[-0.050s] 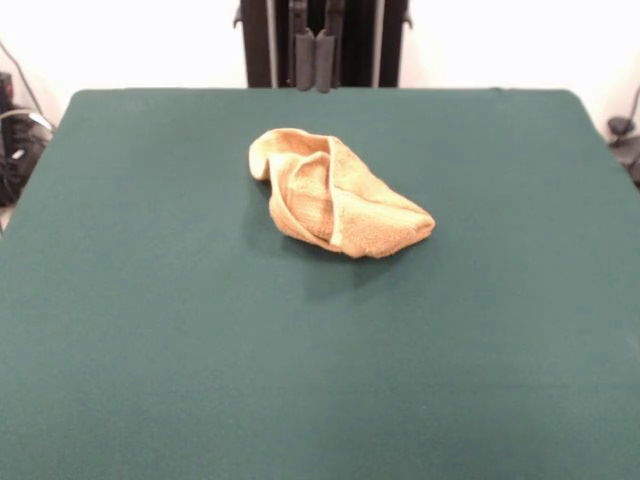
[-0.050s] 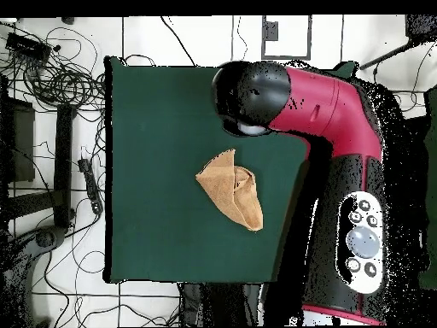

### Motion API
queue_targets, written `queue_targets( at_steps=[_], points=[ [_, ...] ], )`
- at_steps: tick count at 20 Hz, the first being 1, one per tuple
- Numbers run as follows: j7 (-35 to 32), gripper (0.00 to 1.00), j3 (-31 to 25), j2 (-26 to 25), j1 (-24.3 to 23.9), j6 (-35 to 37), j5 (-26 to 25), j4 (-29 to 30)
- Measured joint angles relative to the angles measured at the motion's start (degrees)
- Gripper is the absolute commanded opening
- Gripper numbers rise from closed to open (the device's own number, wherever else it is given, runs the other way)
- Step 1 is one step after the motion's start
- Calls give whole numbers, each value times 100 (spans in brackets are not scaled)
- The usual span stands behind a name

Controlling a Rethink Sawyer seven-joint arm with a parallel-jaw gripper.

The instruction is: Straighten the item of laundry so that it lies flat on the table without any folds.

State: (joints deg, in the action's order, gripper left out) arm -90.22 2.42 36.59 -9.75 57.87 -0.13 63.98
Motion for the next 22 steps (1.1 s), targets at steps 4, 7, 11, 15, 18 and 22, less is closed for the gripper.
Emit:
queue_targets(
  at_steps=[4, 7, 11, 15, 18, 22],
  points=[
    [0, 0, 86, -3, 28, 0, 79, 0],
    [0, 0, 127, -4, 20, 0, 112, 0],
    [0, 0, 134, -4, -9, 0, 131, 0],
    [0, 0, 134, -4, -30, 0, 131, 0],
    [0, 0, 135, -4, -42, 0, 131, 0],
    [0, 0, 134, -4, -45, 0, 131, 0]
  ],
)
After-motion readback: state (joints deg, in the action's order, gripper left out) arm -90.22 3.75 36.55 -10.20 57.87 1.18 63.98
